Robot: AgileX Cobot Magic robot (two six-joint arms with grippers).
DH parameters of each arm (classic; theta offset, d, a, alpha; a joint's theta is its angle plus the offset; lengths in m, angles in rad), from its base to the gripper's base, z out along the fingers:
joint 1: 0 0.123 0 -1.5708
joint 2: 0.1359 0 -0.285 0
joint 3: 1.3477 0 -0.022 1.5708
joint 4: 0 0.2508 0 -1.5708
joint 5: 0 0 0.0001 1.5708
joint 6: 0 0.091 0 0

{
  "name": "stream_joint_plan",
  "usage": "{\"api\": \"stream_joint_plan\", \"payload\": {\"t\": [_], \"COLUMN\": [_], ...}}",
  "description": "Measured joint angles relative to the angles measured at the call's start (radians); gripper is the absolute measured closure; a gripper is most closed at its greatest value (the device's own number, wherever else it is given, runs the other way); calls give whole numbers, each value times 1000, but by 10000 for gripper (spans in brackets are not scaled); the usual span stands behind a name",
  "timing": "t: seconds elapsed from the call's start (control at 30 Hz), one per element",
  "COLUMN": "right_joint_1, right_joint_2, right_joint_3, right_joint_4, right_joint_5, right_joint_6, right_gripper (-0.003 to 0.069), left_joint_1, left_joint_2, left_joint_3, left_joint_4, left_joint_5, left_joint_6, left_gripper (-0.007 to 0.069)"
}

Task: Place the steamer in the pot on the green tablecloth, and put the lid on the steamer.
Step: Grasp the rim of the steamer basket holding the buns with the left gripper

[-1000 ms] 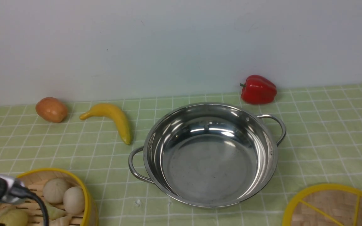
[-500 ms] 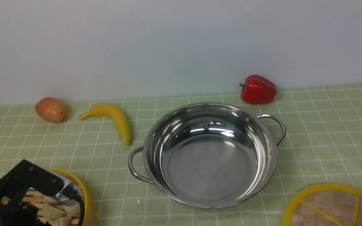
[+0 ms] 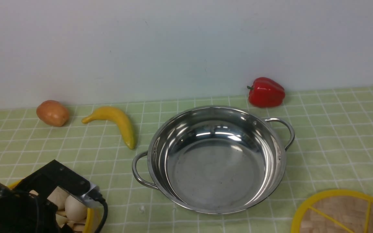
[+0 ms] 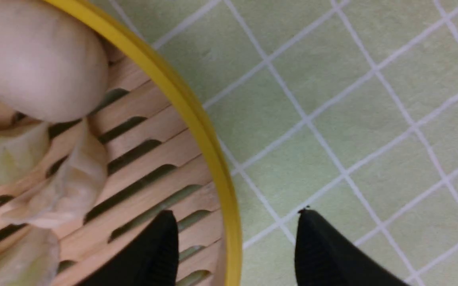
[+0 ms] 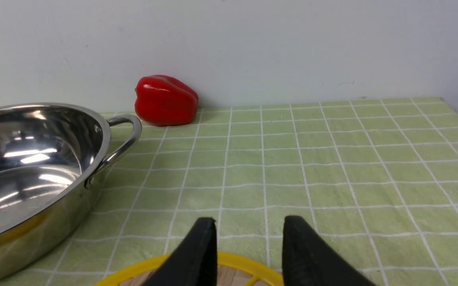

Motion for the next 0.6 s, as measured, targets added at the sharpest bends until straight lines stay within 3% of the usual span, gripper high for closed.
{"api": "stream_joint_plan", "payload": {"t": [0.2, 0.6], "right_joint_1": [0, 0], "right_joint_2": [0, 0], "right_joint_3": [0, 0], "right_joint_4": [0, 0], "right_joint_5": [0, 0], "right_joint_6": [0, 0], "right_gripper": [407, 407], "left_joint_1": [0, 0], "left_joint_2": [3, 187], "left_joint_3": [0, 0], "left_joint_4": [42, 5], "left_joint_5": [-5, -5], "left_joint_6": [-53, -57], "left_gripper": [246, 246]}}
